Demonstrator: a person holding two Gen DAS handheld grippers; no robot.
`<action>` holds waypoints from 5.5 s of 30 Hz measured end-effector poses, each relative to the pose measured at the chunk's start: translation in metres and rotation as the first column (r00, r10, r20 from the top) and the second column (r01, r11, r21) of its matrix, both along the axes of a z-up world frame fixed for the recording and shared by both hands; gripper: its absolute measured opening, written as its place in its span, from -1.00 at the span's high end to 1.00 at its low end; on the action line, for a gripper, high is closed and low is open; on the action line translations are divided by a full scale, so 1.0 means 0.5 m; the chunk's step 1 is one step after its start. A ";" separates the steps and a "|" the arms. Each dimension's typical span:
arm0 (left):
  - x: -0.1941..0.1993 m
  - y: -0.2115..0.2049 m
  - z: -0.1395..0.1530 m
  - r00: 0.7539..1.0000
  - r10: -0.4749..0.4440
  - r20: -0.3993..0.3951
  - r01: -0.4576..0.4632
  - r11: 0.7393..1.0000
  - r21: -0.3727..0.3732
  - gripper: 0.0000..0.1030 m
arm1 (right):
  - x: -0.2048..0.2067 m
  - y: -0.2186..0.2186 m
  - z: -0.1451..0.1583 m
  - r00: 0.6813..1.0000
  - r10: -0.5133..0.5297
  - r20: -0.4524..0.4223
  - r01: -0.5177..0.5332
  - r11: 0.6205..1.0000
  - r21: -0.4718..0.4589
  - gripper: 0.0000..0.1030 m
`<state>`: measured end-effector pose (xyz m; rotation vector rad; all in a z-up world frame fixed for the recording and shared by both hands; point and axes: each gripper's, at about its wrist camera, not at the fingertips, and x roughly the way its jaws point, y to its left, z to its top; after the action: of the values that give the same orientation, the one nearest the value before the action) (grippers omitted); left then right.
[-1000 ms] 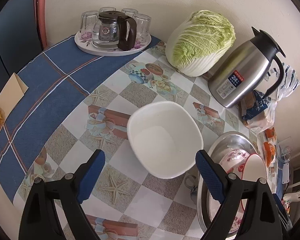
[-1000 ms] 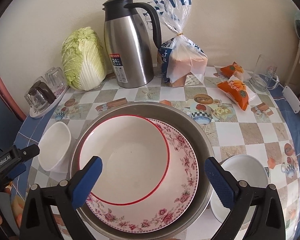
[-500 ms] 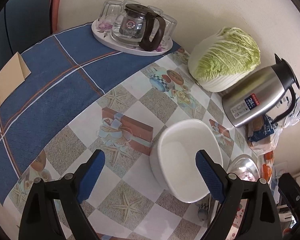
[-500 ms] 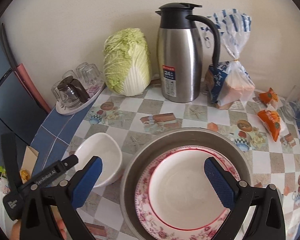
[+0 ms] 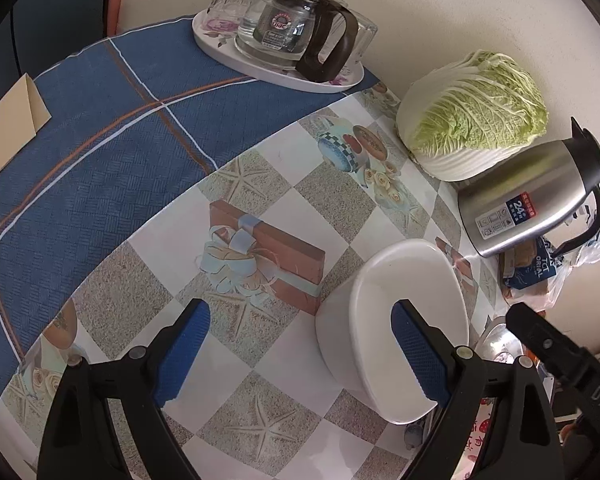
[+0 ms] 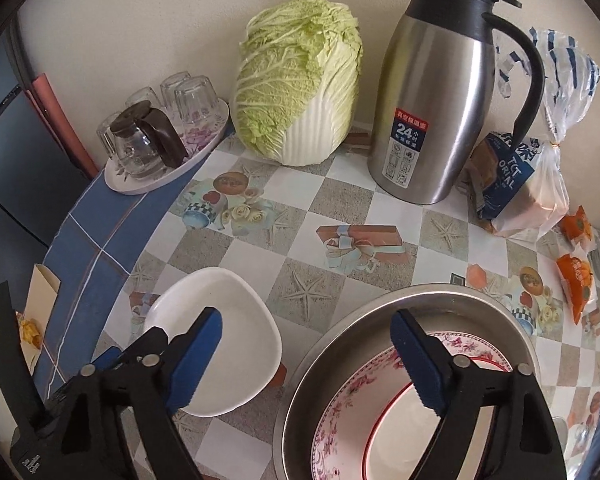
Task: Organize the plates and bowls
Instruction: 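Move both open tools to the rim of the white square bowl, then close both tools on the white square bowl rim, then lift the white square bowl with both tools and carry it over the basin, then lower the white square bowl into the steel basin with both tools, then open both tools to release the white square bowl in the basin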
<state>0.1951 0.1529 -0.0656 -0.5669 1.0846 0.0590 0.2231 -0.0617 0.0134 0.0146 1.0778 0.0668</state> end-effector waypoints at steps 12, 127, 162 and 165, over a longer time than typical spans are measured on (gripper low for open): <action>0.011 -0.008 -0.033 1.000 -0.008 -0.027 0.005 0.996 -0.091 -0.14 | 0.018 0.042 -0.064 0.995 0.056 -0.082 -0.056 0.998 0.003 0.17; -0.119 -0.407 0.183 0.850 -0.489 0.196 0.441 0.864 0.245 0.62 | -0.310 -0.361 0.048 0.925 -0.374 0.075 0.306 0.846 0.437 0.78; -0.098 -0.426 0.141 0.854 -0.511 0.096 0.464 0.833 0.300 0.62 | -0.286 -0.363 0.011 0.923 -0.383 0.033 0.328 0.830 0.451 0.77; -0.097 -0.427 0.138 0.855 -0.511 0.091 0.466 0.833 0.299 0.62 | -0.283 -0.362 0.009 0.924 -0.382 0.028 0.330 0.830 0.450 0.77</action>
<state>0.1466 -0.0605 0.0036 -0.0329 1.0084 -0.2867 0.0814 -0.2429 0.0177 0.6159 0.9072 -0.0298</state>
